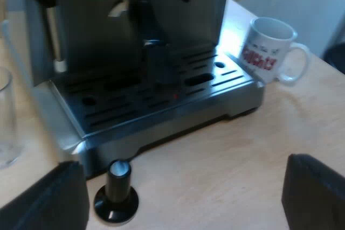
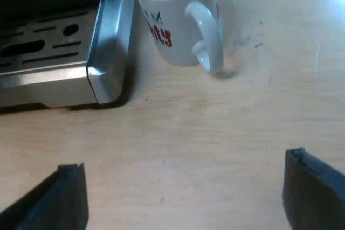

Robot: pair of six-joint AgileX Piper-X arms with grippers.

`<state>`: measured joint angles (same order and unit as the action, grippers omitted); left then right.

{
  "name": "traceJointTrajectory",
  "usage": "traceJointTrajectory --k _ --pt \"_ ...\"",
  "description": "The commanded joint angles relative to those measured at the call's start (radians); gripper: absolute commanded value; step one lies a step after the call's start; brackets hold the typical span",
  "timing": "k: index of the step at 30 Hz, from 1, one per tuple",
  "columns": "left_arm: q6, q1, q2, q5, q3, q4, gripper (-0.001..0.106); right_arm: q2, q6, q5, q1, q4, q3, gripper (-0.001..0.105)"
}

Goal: Place mug into machine

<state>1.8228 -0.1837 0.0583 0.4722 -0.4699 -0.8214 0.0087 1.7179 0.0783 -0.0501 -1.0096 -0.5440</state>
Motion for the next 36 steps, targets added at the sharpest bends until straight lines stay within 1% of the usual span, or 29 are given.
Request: traceJointTrajectory --k 1,3,5,8,9,11,13,16,21,29,30,31,33,34,36 --pt "0.006 -0.03 0.033 0.013 -0.02 0.057 0.079 0.083 0.014 0.015 0.0 -0.006 -0.065 0.083" --pt "0.006 -0.043 0.053 0.018 -0.024 0.083 0.079 0.113 0.019 0.018 0.0 -0.006 -0.079 0.083" --pt "0.006 -0.065 0.083 0.019 -0.032 0.103 0.079 0.146 0.042 0.039 0.0 -0.006 -0.092 0.083" --pt "0.006 -0.124 0.124 0.019 -0.038 0.136 0.079 0.188 0.068 0.085 0.0 0.002 -0.109 0.083" --pt "0.006 -0.157 0.14 0.019 -0.038 0.159 0.079 0.208 0.085 0.086 0.0 0.02 -0.112 0.083" --pt "0.006 -0.196 0.159 0.017 -0.038 0.183 0.079 0.222 0.087 0.101 0.0 0.025 -0.112 0.083" --pt "0.006 -0.252 0.18 0.017 -0.038 0.223 0.079 0.233 0.087 0.146 0.0 0.039 -0.112 0.083" --pt "0.004 -0.295 0.198 -0.006 -0.038 0.269 0.079 0.239 0.103 0.143 0.0 0.073 -0.112 0.083" --pt "-0.01 -0.301 0.207 -0.017 -0.038 0.274 0.079 0.238 0.103 0.091 0.0 0.154 -0.108 0.083" --pt "-0.01 -0.301 0.207 -0.011 -0.038 0.274 0.079 0.238 0.103 0.079 0.0 0.226 -0.082 0.083" --pt "-0.01 -0.301 0.207 -0.011 -0.038 0.274 0.079 0.25 0.103 0.078 0.0 0.278 -0.047 0.083" --pt "-0.01 -0.301 0.207 -0.011 -0.038 0.274 0.079 0.282 0.103 0.047 0.0 0.365 0.017 0.083" --pt "-0.01 -0.301 0.207 -0.011 -0.038 0.274 0.079 0.3 0.103 0.026 0.0 0.402 0.04 0.083" --pt "-0.01 -0.301 0.207 -0.011 -0.038 0.274 0.079 0.32 0.103 0.006 0.0 0.447 0.068 0.083" --pt "-0.01 -0.301 0.207 -0.011 -0.038 0.274 0.079 0.349 0.103 -0.001 0.0 0.493 0.092 0.083"
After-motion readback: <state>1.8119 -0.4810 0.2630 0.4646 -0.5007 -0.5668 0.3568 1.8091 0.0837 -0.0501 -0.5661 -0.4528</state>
